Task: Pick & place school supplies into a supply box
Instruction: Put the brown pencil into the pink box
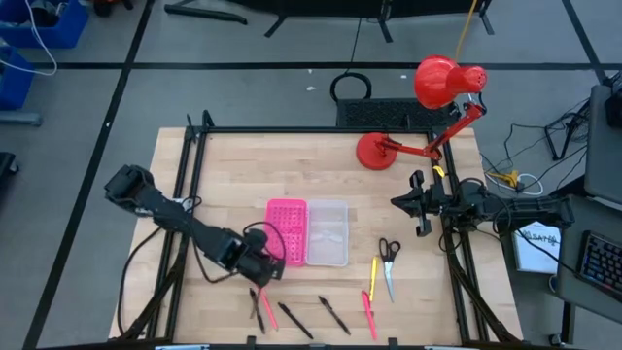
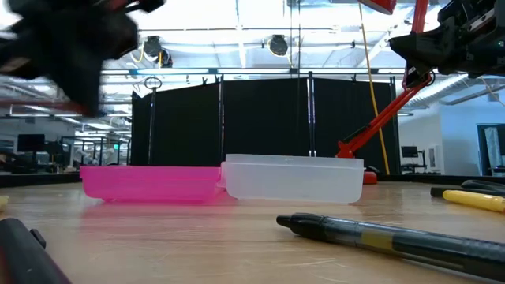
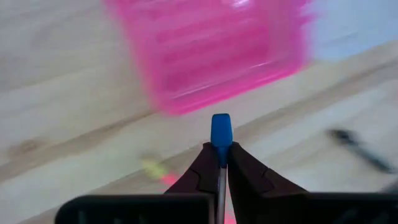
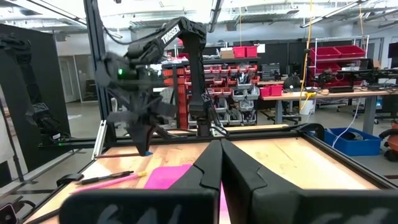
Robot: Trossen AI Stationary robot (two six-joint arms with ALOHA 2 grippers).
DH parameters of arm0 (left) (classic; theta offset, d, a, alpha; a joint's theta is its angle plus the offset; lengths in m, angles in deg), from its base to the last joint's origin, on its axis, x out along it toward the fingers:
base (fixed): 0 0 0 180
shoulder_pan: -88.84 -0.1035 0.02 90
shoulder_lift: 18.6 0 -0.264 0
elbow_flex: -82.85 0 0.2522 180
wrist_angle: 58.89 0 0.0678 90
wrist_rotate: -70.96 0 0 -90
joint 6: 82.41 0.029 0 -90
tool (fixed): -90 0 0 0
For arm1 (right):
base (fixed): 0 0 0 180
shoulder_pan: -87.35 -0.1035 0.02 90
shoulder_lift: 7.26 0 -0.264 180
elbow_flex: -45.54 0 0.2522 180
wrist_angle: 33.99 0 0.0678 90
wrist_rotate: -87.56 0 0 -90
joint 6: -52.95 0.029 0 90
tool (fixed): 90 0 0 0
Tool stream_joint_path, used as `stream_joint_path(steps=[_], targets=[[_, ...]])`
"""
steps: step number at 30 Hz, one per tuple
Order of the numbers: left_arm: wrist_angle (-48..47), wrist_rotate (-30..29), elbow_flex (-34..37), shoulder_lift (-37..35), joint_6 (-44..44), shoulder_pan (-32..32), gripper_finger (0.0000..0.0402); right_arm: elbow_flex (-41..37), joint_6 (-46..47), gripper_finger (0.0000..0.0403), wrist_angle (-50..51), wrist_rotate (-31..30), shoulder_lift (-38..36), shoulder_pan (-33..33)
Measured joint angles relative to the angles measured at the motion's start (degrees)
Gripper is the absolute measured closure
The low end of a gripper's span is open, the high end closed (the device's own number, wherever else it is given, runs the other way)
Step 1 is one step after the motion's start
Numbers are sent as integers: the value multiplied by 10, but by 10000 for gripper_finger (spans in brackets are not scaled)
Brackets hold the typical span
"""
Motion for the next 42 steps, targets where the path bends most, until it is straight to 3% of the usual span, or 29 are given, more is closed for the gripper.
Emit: stream_joint_path(steps=[11, 21, 30, 42], targets=[[34, 12, -144, 40, 199, -145, 386, 0, 0, 403, 0, 0, 0, 0], [92, 90, -279, 202, 365, -271, 383, 0, 0, 403, -3, 0, 1, 0], [82, 128, -290, 257, 362, -317, 381, 0, 0, 403, 0, 0, 2, 0], [19, 62, -289, 258, 309, -320, 381, 0, 0, 403, 0, 0, 2, 0]])
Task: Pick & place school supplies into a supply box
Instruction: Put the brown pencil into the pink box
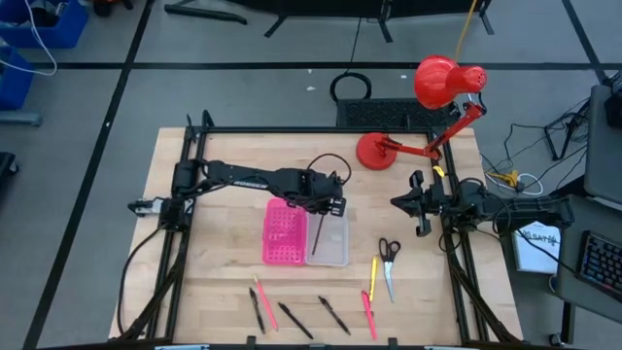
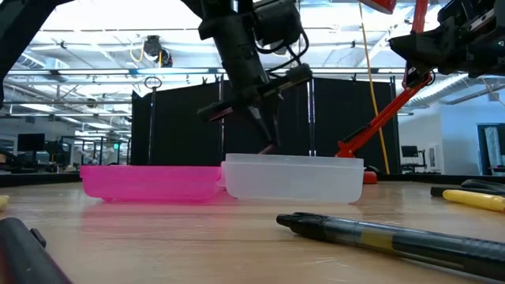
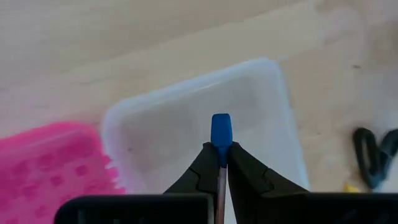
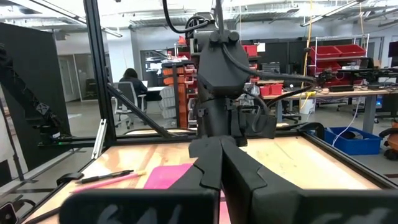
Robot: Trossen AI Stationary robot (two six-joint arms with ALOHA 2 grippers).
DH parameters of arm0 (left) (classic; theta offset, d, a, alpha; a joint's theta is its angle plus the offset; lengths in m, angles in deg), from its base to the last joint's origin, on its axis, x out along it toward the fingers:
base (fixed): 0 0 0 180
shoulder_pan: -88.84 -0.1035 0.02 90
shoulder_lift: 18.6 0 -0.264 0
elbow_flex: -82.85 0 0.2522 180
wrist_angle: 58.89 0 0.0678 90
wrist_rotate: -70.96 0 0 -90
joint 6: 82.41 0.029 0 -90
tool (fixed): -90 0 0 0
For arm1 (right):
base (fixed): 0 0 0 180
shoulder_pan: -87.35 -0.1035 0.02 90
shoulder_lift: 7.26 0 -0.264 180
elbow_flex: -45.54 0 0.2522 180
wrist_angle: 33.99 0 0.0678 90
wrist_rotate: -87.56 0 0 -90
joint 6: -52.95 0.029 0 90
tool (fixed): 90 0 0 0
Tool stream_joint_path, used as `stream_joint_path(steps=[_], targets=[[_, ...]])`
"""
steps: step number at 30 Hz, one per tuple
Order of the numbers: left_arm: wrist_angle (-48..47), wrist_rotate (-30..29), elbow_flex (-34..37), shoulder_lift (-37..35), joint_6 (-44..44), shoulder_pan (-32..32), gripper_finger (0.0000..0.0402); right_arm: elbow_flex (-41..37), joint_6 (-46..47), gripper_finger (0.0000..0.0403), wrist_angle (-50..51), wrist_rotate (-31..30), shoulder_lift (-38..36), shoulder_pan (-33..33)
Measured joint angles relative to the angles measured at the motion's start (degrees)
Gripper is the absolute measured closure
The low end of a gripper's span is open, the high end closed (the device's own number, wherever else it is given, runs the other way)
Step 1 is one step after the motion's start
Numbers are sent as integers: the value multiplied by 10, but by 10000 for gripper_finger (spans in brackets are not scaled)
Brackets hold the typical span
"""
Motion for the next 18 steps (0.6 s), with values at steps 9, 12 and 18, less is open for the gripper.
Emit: stream_joint_path(steps=[9, 12, 18], targets=[[-37, -41, 0, 11, -79, 17, 380, 0, 0, 403, 0, 0, 0, 0], [-37, -45, 0, 22, -109, 26, 380, 0, 0, 403, 0, 0, 0, 0], [-32, -33, 1, 56, -161, 39, 380, 0, 2, 403, 9, 1, 2, 0]])
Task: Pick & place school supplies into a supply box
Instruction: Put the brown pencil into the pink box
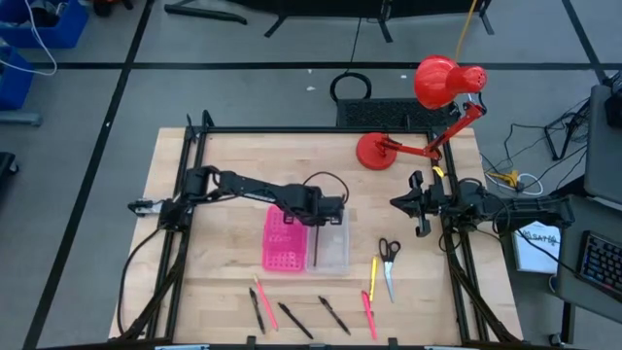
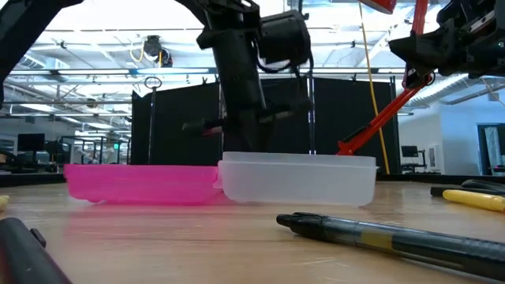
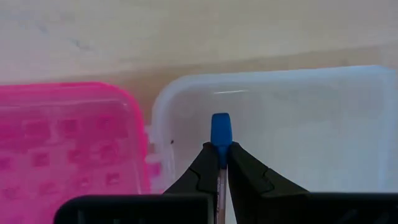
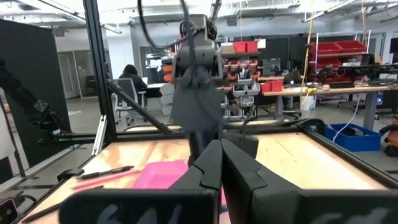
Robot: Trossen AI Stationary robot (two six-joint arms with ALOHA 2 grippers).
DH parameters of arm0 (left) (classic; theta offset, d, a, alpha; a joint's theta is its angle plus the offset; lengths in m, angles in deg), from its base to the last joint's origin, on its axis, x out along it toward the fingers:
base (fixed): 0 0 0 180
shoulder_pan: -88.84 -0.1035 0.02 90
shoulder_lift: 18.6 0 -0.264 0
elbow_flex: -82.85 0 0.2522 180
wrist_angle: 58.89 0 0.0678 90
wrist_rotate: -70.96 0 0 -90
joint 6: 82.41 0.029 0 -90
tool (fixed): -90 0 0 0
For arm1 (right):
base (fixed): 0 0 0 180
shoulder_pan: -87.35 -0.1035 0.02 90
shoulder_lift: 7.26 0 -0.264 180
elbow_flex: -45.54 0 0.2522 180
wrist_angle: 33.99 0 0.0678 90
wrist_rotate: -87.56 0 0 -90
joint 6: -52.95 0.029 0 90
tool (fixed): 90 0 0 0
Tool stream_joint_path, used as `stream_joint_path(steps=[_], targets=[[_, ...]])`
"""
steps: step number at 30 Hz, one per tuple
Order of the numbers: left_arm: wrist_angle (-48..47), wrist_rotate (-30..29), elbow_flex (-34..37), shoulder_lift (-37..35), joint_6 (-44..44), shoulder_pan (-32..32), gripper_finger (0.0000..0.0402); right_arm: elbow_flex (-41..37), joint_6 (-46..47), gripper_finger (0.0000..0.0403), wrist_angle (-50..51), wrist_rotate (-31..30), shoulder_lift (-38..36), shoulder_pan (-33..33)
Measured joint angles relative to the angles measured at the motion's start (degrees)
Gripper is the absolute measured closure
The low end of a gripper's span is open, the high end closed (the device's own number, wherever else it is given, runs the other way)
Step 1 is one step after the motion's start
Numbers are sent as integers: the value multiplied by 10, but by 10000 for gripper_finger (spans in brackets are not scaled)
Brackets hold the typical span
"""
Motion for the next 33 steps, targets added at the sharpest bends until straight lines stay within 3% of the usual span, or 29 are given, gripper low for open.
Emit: stream_joint_path(steps=[8, 19, 26, 29, 33], targets=[[43, 36, -2, 26, -16, 0, 373, 0, 35, 403, 9, 0, 1, 0], [50, 27, 1, 4, -8, 16, 253, 0, 35, 403, 4, -1, 1, 0], [36, -10, 1, -35, 0, 35, 213, 0, 35, 403, -2, -1, 2, 0], [25, -45, 0, -54, 8, 46, 207, 0, 35, 403, -5, -1, 3, 0], [-7, -45, 0, -56, 9, 48, 207, 0, 37, 403, -7, -1, 5, 0]])
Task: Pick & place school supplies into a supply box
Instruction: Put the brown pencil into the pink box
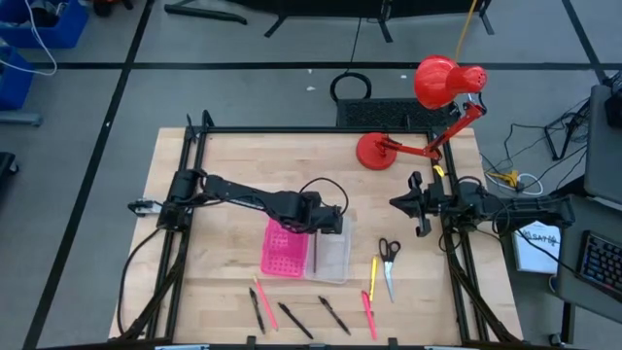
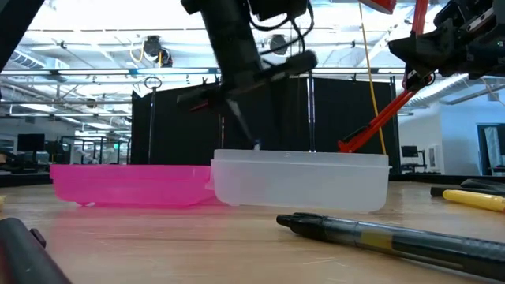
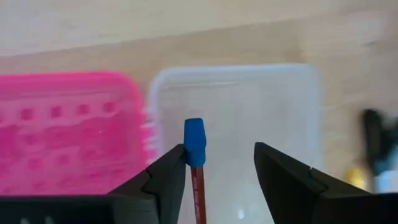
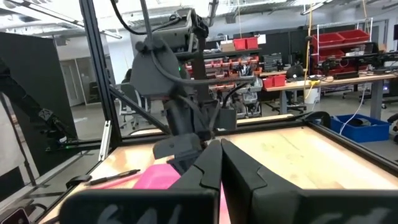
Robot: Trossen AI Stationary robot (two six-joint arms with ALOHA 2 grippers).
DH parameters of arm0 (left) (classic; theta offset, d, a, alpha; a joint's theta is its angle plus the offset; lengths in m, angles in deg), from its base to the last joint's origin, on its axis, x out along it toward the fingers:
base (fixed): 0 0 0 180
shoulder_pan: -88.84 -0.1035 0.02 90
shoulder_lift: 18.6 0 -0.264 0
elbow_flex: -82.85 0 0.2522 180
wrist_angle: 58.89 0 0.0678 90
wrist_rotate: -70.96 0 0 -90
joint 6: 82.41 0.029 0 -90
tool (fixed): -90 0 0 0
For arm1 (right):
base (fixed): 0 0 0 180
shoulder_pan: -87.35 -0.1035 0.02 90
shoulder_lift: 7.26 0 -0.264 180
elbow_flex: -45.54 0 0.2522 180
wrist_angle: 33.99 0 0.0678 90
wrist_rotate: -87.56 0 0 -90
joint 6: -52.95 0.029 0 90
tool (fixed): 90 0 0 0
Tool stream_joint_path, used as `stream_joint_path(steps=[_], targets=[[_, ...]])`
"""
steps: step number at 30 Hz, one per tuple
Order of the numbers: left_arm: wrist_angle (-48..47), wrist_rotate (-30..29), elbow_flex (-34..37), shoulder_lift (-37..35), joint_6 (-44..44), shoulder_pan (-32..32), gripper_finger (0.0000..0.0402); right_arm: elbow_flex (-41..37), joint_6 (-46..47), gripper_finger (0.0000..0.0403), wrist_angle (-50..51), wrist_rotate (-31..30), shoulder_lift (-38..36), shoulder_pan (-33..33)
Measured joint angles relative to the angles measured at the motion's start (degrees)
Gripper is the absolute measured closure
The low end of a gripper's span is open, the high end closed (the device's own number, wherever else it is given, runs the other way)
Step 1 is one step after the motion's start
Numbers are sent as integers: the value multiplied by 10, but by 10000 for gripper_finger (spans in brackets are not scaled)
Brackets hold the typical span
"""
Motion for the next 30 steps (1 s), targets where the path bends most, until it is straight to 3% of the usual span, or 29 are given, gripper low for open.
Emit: stream_joint_path(steps=[15, 18, 26, 30], targets=[[-8, 0, 0, 1, 37, -5, 209, 0, 37, 403, -2, 0, 2, 0], [-8, 9, 0, 1, 39, -5, 237, 0, 37, 403, -2, 0, 2, 0], [32, 12, 0, 1, 57, -4, 380, 0, 37, 403, -2, 0, 2, 0], [42, 14, 0, 1, 56, -3, 372, 0, 37, 403, -2, 0, 2, 0]])
